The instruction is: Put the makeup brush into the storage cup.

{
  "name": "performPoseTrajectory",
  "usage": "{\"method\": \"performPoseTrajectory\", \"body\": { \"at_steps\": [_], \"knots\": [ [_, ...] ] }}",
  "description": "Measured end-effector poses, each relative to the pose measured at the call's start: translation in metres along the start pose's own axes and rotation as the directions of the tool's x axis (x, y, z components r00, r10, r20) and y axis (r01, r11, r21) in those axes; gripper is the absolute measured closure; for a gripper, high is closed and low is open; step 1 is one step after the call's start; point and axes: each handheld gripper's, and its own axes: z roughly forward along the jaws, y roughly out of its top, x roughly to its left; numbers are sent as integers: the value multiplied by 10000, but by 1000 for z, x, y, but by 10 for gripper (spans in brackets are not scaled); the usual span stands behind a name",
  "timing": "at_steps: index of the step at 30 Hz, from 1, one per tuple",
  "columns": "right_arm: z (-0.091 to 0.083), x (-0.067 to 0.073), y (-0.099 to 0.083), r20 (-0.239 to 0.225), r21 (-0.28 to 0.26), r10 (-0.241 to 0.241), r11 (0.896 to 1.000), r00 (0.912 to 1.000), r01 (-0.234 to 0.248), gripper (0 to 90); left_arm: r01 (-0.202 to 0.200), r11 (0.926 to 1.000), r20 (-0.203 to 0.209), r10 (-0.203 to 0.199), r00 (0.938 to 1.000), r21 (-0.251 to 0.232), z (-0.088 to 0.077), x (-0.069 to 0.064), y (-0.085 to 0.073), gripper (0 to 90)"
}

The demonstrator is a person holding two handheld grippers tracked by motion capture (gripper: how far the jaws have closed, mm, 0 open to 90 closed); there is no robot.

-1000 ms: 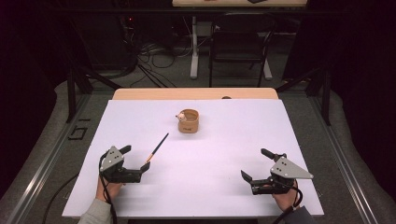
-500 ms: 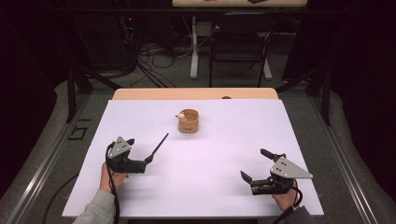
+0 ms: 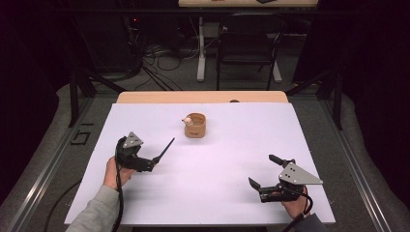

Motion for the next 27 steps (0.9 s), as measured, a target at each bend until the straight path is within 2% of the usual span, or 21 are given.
{"method": "performPoseTrajectory", "body": {
  "at_steps": [1, 2, 3, 6, 9, 10, 12, 16, 17, 18, 19, 20, 21, 27],
  "knots": [
    [0, 0, 0, 0, 0, 0, 10000, 10000, 0, 0, 0, 10000, 0, 0, 10000, 0, 0, 0, 0, 3],
    [0, 0, 0, 19, 17, 56, 10000, 10000, -56, 0, 19, 9997, 70, -20, 10000, 254, 0, 1, 4, 3],
    [0, 0, 0, 19, 17, 56, 10000, 10000, -56, 0, 19, 9997, 70, -20, 10000, 254, 0, 1, 4, 4],
    [0, -1, 0, 24, -8, 146, 9999, 9999, -145, 0, 6, 9975, 131, -15, 9999, 705, 2, 2, 10, 4],
    [0, -1, 0, 59, 61, 168, 9998, 9998, -168, 0, -39, 9918, 203, 13, 9998, 1278, 5, 2, 15, 8],
    [0, 0, 0, 59, 74, 183, 9998, 9998, -183, 0, 25, 9874, 190, -56, 9998, 1583, 8, 3, 18, 34],
    [0, 0, 0, 57, 107, 165, 9998, 9998, -165, 0, 93, 9849, 257, -139, 9996, 1731, 9, 3, 19, 34],
    [0, 0, 0, 37, 186, 134, 9997, 9999, -134, 0, 73, 9710, 346, -161, 9993, 2389, 14, 2, 26, 60],
    [0, 0, -1, 26, 207, 137, 9997, 9999, -138, 0, 32, 9623, 423, -153, 9990, 2720, 16, 2, 29, 66],
    [1, 0, -1, 13, 230, 135, 9996, 9999, -135, 0, 31, 9570, 361, -142, 9992, 2899, 18, 1, 30, 75],
    [1, 0, -1, 13, 230, 135, 9996, 9999, -135, 0, 31, 9570, 361, -142, 9992, 2899, 18, 1, 30, 86],
    [1, 0, -1, 26, 254, 132, 9996, 9999, -133, 0, -60, 9462, 360, -60, 9993, 3236, 20, 1, 34, 101],
    [1, 0, -1, 26, 254, 132, 9996, 9999, -133, 0, -60, 9462, 360, -60, 9993, 3236, 20, 1, 34, 121],
    [2, 0, -1, 12, 300, 130, 9995, 9999, -131, 0, -216, 9201, 351, 86, 9993, 3911, 25, -3, 43, 161]
  ]
}}
